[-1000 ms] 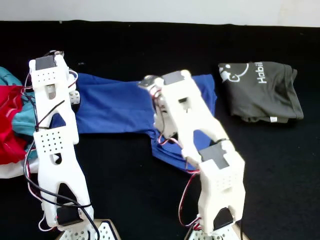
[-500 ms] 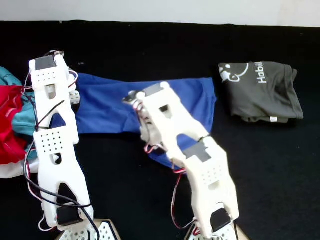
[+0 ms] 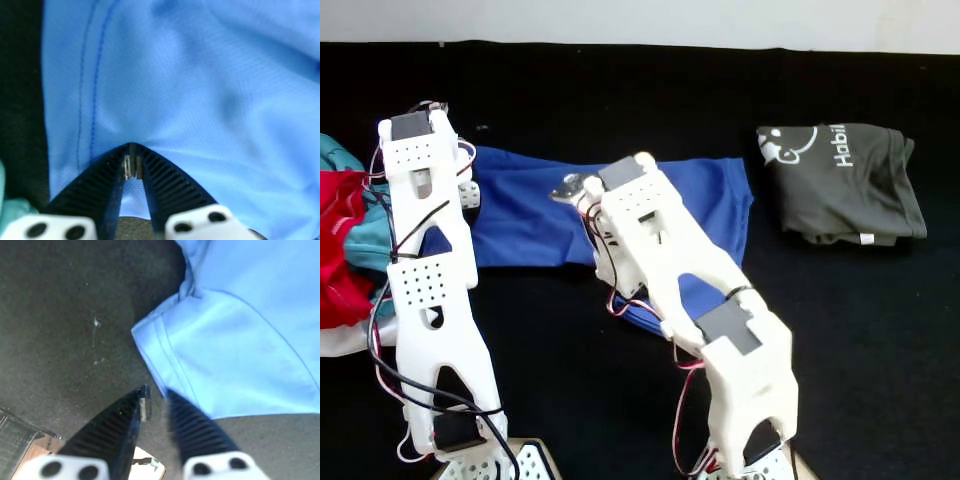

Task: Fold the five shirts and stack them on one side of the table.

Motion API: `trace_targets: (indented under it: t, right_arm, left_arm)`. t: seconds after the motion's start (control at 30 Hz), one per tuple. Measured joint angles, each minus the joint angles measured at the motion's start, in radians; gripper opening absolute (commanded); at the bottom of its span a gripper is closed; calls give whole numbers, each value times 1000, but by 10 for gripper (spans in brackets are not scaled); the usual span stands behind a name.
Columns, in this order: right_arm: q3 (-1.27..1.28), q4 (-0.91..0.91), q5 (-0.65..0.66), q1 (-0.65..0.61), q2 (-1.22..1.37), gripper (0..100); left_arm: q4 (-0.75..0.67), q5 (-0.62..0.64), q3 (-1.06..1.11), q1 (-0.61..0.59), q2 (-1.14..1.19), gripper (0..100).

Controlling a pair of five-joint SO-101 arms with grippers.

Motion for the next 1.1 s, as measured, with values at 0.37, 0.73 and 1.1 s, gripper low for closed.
trace_targets:
  t: [0.37, 0.73, 1.1]
  right_arm:
    - [328, -170, 18, -69, -5, 197]
    - [523, -416, 20, 55, -57, 137]
    - [542, -470, 20, 121, -75, 5]
  left_arm:
    - [0, 0, 0, 0, 0, 8]
    - [0, 0, 0, 0, 0, 8]
    - [0, 0, 0, 0, 0, 8]
